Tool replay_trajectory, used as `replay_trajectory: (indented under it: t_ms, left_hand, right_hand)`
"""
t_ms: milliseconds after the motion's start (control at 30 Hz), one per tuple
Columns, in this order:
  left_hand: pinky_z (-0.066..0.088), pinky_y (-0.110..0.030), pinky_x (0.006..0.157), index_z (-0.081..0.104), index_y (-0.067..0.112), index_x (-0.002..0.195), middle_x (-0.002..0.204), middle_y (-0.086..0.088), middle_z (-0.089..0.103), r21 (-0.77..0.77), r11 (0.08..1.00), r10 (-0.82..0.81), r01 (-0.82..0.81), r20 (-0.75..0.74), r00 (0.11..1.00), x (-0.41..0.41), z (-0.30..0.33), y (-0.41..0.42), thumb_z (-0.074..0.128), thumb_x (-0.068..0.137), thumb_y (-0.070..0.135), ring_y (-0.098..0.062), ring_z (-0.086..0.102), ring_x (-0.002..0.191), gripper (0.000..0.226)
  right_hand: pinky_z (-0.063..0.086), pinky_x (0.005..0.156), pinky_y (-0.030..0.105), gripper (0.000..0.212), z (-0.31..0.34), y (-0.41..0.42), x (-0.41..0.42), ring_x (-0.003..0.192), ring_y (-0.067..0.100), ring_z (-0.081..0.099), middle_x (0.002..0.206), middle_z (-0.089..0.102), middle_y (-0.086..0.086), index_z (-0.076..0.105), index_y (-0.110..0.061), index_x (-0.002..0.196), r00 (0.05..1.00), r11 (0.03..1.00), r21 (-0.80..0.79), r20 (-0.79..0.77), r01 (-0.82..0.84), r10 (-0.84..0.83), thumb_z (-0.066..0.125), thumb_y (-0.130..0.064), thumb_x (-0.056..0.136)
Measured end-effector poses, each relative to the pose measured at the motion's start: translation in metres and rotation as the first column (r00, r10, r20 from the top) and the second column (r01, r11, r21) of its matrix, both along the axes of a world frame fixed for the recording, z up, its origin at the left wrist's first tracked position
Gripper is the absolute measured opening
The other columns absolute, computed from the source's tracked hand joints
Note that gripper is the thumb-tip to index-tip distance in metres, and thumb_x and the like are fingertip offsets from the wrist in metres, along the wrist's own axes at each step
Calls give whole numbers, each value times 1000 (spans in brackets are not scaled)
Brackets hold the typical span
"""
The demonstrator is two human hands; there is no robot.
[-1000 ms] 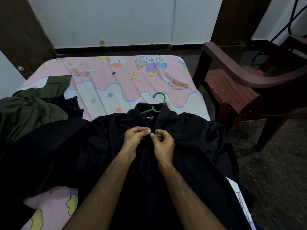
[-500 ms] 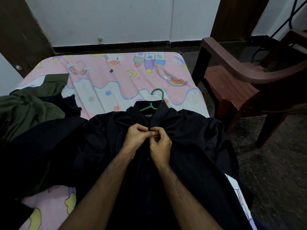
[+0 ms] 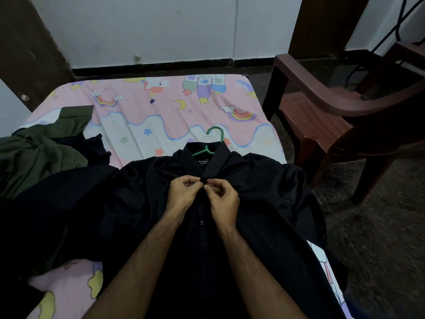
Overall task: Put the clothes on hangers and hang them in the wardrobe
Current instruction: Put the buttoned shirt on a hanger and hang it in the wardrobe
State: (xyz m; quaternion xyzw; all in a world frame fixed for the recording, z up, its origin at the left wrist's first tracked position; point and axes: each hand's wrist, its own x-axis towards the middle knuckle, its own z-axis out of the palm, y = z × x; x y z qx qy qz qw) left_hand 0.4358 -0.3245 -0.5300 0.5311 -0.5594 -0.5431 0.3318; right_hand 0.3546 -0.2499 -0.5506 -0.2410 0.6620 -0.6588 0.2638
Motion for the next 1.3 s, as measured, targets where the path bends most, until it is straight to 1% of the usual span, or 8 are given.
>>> replay_trajectory:
  t_ms: [300,467,633,733,867,1000,1167,1300]
  left_hand:
    - [46,-4,66,66,14,92,84,4,67,-46,993,-106,111,97,990,6,-4,-2,64,94,0,-2,62,79,14]
    - [49,-20,83,70,10,107,93,0,70,53,987,-159,154,100,982,8,1,-13,66,94,6,-9,65,90,14]
    - [46,-12,72,68,16,98,89,1,71,-32,995,-88,92,90,992,10,-5,-7,68,93,11,-8,66,85,7]
    - [43,-4,64,70,15,99,89,3,72,-116,990,-64,82,151,987,11,-8,-3,69,92,14,-4,66,82,7]
    - [46,-5,65,74,18,92,82,6,74,-211,973,-54,96,197,979,14,-7,-1,74,88,20,1,67,76,4]
    - [46,-9,66,75,19,89,80,8,73,-234,965,-61,118,239,969,14,-8,-4,76,86,23,2,67,74,5]
    - [42,-6,59,70,17,93,80,7,67,-237,964,-44,120,302,952,7,-9,-1,70,90,22,-1,60,71,6]
    - [43,-15,68,70,14,101,87,6,69,-138,974,-137,178,264,955,7,-14,-8,66,93,23,-5,63,81,13]
  right_hand:
    - [57,76,19,16,-1,-5,2,79,7,72,84,75,0,70,-9,93,999,1000,15,-31,24,-23,74,2,83]
    - [54,73,16,13,3,-7,6,76,7,70,82,73,-2,70,-10,90,997,999,12,-62,48,-47,74,1,84]
    - [50,67,10,4,5,-7,5,72,5,68,77,73,-3,73,-10,85,996,998,63,-81,31,-26,76,-12,87]
    - [51,67,11,6,5,-5,5,74,5,68,79,72,-3,72,-9,88,996,997,81,-93,-3,11,77,-13,87]
    - [53,70,13,4,2,-2,6,77,6,69,83,73,-4,72,-11,91,995,997,68,-90,-27,33,73,-10,88]
    - [54,71,14,5,2,0,4,78,6,70,84,74,-4,73,-10,93,994,998,52,-100,-40,45,73,-7,88]
    - [54,71,15,7,3,1,5,78,6,69,84,72,-3,70,-12,92,994,999,36,-105,-27,31,72,-6,88]
    - [51,69,15,13,2,-2,6,74,8,63,82,69,-4,67,-15,87,993,999,30,-120,17,-13,64,-1,86]
